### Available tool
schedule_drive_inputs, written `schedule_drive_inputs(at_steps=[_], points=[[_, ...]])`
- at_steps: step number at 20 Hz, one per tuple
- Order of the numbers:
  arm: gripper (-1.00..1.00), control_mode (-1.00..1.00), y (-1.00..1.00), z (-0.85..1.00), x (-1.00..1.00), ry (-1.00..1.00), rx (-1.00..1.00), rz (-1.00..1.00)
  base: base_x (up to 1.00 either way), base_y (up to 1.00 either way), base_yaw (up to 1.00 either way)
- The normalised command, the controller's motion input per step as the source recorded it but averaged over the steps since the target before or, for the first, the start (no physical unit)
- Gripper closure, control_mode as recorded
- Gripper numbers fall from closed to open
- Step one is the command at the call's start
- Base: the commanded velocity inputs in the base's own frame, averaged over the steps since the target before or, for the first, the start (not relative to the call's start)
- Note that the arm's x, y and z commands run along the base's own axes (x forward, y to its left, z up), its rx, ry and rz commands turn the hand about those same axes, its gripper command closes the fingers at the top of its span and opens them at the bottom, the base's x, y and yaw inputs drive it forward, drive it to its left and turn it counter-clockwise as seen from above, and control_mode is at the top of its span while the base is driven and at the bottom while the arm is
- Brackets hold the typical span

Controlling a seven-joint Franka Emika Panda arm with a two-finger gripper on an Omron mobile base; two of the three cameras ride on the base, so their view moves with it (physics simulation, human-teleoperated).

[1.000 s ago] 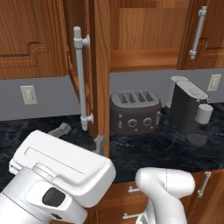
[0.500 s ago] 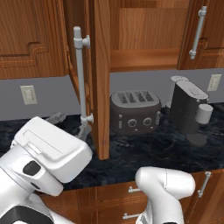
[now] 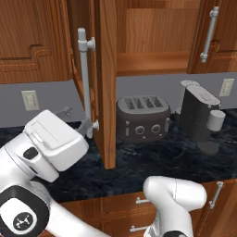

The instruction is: Open the cabinet. Pick the spray and place it next to the sink. Then close the cabinet.

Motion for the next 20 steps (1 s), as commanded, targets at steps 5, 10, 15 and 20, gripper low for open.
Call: schedule_drive_inputs(at_steps=[5, 10, 15, 20], points=[[-1.0, -1.0, -0.28, 0.0, 0.05, -0.04, 0.0, -0.07, 0.0, 0.0, 0.0], [-1.0, -1.0, -0.48, 0.0, 0.0, -0.04, 0.0, -0.03, 0.0, 0.0, 0.0], [-1.0, -1.0, -0.69, 0.0, 0.17, 0.0, 0.0, 0.0, 0.0, 0.0, 0.0], [-1.0, -1.0, -0.79, 0.1, 0.42, 0.0, 0.0, 0.0, 0.0, 0.0, 0.0]])
